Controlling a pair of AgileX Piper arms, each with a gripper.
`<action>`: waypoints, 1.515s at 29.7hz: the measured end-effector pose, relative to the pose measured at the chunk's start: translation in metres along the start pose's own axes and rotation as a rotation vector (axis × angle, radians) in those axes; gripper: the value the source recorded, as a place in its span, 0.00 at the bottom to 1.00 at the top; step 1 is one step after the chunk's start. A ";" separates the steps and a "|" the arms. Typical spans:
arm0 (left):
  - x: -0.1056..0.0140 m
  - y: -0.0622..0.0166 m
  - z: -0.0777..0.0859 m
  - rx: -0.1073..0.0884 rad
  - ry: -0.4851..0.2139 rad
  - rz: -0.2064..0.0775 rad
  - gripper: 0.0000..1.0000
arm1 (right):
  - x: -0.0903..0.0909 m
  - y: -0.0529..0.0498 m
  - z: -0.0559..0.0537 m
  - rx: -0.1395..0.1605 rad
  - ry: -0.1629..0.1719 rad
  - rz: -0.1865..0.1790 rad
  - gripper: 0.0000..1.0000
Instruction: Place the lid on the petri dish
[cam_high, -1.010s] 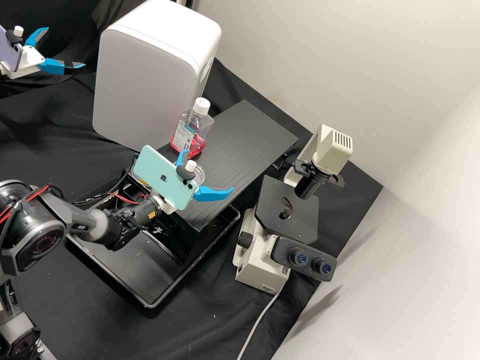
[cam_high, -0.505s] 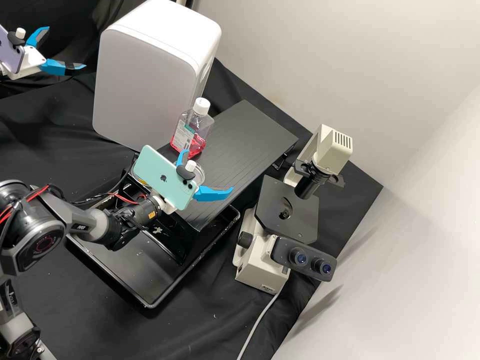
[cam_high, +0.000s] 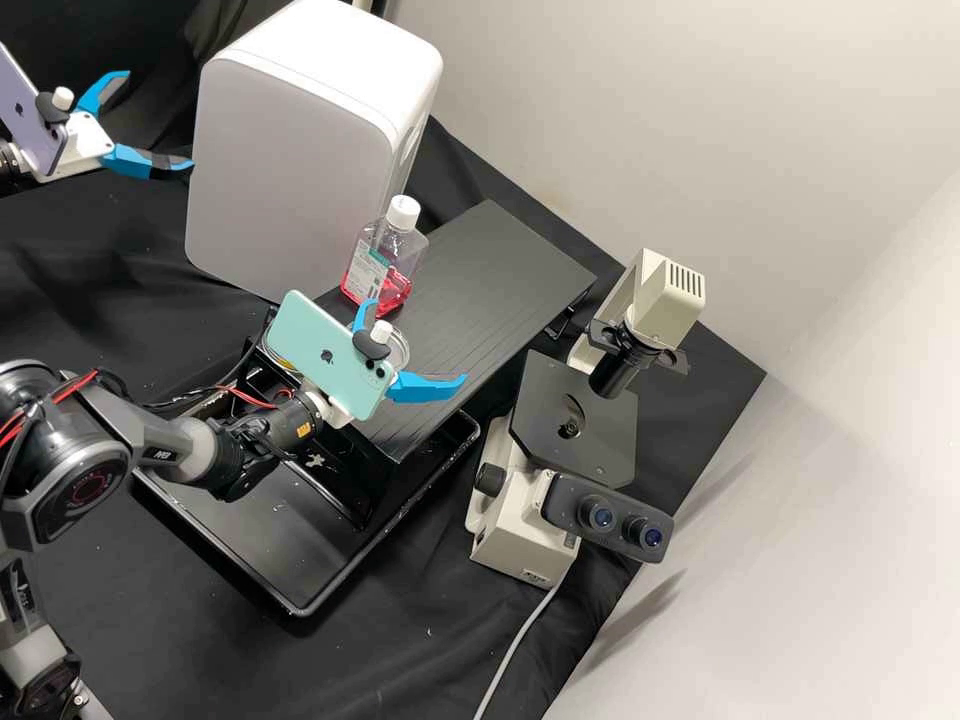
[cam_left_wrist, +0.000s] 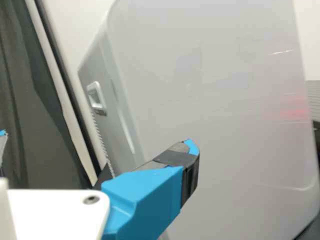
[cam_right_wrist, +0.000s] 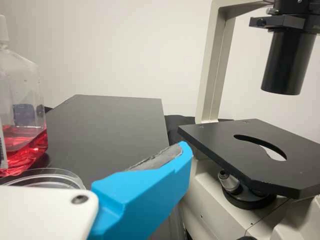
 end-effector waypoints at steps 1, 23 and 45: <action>-0.001 -0.0007 0.000 0.000 0.000 -0.003 1.00 | 0.000 0.000 0.000 0.000 0.000 0.000 1.00; -0.059 -0.0214 0.019 -0.145 -0.181 -0.109 1.00 | 0.000 0.000 0.000 0.000 0.000 0.000 1.00; -0.104 -0.0372 0.043 -0.265 -0.492 -0.139 1.00 | 0.000 0.000 0.000 0.000 0.000 0.000 1.00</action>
